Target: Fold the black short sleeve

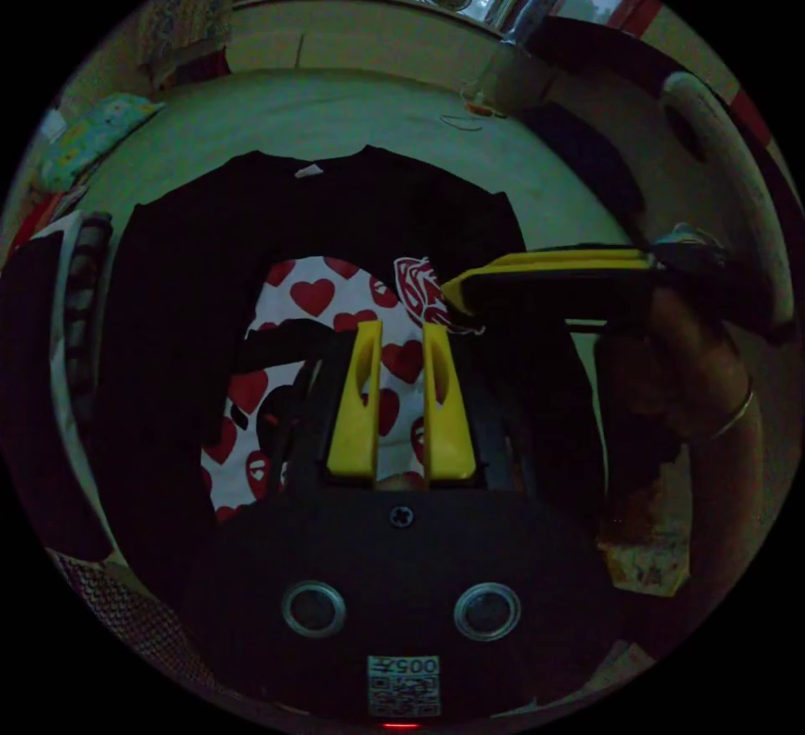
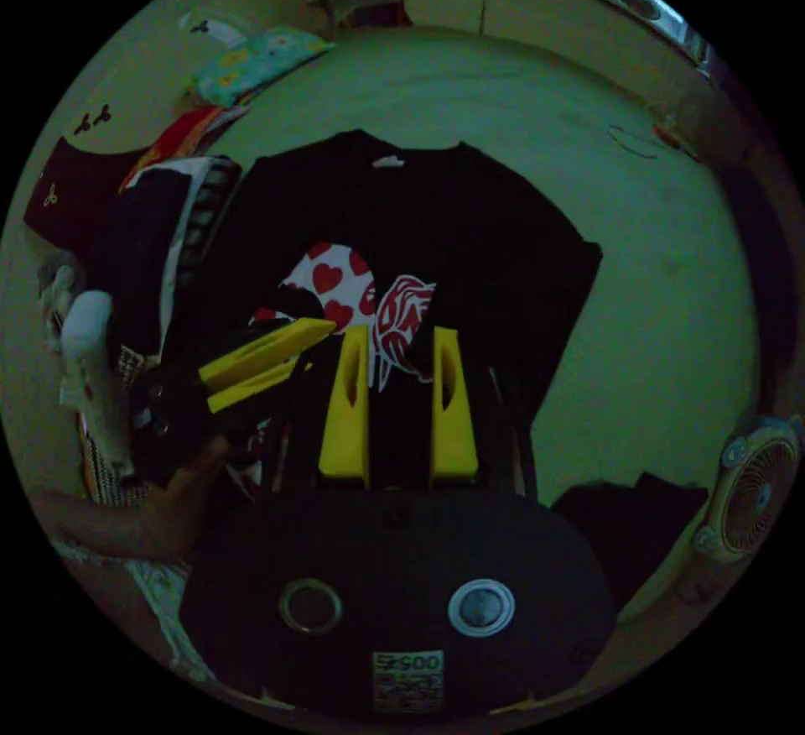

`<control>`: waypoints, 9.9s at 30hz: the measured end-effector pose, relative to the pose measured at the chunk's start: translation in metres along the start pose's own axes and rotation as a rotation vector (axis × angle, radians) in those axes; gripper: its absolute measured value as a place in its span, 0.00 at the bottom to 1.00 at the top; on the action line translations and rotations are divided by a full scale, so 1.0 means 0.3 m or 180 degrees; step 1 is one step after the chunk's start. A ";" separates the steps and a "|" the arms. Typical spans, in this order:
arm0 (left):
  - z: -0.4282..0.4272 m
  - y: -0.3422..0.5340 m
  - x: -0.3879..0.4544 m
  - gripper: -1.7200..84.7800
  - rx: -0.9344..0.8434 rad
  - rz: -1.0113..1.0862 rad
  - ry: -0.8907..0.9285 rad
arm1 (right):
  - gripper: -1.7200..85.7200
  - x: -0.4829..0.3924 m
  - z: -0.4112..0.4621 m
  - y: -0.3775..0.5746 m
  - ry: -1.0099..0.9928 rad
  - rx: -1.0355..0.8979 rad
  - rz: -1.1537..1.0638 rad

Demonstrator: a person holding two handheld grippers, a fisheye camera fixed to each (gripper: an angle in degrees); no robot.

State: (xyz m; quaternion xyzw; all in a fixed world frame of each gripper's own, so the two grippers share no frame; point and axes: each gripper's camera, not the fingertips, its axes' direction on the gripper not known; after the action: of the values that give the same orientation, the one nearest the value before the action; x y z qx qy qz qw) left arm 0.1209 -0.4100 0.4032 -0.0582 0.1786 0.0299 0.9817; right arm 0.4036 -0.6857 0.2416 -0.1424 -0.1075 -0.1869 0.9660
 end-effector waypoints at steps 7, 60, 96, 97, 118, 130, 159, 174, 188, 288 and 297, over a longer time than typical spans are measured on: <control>0.119 -0.052 -0.093 0.13 -0.0078 0.0170 0.0131 | 0.15 0.113 -0.042 -0.083 0.0077 0.0468 0.0571; 0.175 -0.219 -1.254 0.12 0.0155 -0.0531 0.0093 | 0.04 -0.971 0.637 -0.609 0.0556 0.0101 -0.0161; -0.127 -0.531 -1.846 0.12 0.0304 -0.0679 -0.0319 | 0.09 -0.961 0.496 -0.315 0.0488 0.0539 0.0140; -0.148 -0.541 -1.869 0.12 0.0288 -0.0670 -0.0355 | 0.09 -0.946 0.511 -0.324 0.0530 0.0519 0.0198; -0.328 -0.976 -2.483 0.22 -0.0112 -0.0445 -0.0880 | 0.19 -0.285 0.261 -0.487 0.0045 0.0296 0.1013; -0.480 -0.973 -2.587 0.08 -0.0179 -0.0210 -0.0670 | 0.05 -0.267 0.235 -0.411 0.0534 0.0040 0.0843; -1.241 -0.474 -2.559 0.06 0.0725 0.0098 -0.0765 | 0.01 -0.442 -0.606 0.338 0.0837 0.1236 0.0736; -1.190 0.547 -2.567 0.10 -0.0456 -0.0263 -0.0411 | 0.10 -0.687 -0.467 1.317 0.0390 0.0322 0.0968; -1.308 0.797 -2.525 0.14 -0.0025 -0.0082 -0.0429 | 0.15 -0.820 -0.616 1.425 0.0518 0.0483 0.0625; -1.456 1.995 -1.578 0.05 0.0091 -0.0746 -0.0961 | 0.02 -0.928 -0.519 2.112 0.0357 0.0674 0.1384; -1.577 2.142 -1.416 0.05 -0.0215 -0.0697 -0.0805 | 0.05 -1.049 -0.506 2.361 0.0519 0.0324 0.1341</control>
State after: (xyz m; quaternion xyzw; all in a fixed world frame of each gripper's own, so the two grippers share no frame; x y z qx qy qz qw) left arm -0.4913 0.1519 0.0474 -0.1060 0.0451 -0.0641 0.9913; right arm 0.4190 0.0005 -0.1491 -0.0972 -0.0063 0.0137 0.9951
